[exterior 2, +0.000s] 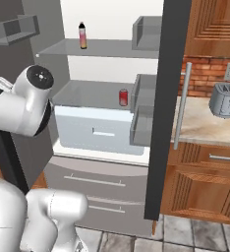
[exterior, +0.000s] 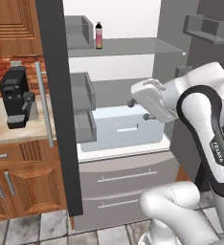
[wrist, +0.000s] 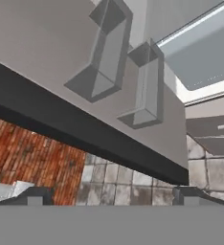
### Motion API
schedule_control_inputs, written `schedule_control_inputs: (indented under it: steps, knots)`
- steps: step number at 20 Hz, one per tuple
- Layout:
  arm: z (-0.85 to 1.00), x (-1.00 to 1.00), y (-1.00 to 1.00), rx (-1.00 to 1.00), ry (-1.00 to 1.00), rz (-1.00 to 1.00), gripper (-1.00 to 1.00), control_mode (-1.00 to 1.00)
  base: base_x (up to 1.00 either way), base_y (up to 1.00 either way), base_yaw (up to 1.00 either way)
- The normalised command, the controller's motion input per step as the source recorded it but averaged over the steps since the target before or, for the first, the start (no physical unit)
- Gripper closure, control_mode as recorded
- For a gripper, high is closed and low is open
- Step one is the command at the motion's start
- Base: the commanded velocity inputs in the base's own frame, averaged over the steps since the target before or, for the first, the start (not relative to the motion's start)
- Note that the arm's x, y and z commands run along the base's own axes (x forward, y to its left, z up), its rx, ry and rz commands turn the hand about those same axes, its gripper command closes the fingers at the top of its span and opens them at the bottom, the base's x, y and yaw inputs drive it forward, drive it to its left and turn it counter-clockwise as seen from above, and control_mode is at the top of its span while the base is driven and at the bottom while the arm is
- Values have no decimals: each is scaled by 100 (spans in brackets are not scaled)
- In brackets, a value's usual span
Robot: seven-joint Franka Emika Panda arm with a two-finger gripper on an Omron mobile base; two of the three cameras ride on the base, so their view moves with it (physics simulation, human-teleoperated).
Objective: Open the fridge, grab two sodas, and place both sodas inside the bowl with ice on the dining counter.
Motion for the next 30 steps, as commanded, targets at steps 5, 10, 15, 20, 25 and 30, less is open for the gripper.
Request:
schedule_control_inputs:
  steps: [5,10,15,20,25,30]
  knots:
    - [-57,-70,-46,-26,1,-3,-100,-100,0,0,0]
    - [-73,-68,-14,-35,1,-2,-100,-100,0,0,0]
    - [-36,-34,-31,-31,0,0,-100,-100,0,0,0]
    - [-1,-3,-38,-1,-5,1,-100,-100,0,0,0]
    - [-2,-2,-15,0,0,0,-100,-100,0,0,0]
    - [-2,3,0,0,0,0,-100,100,18,-1,-1]
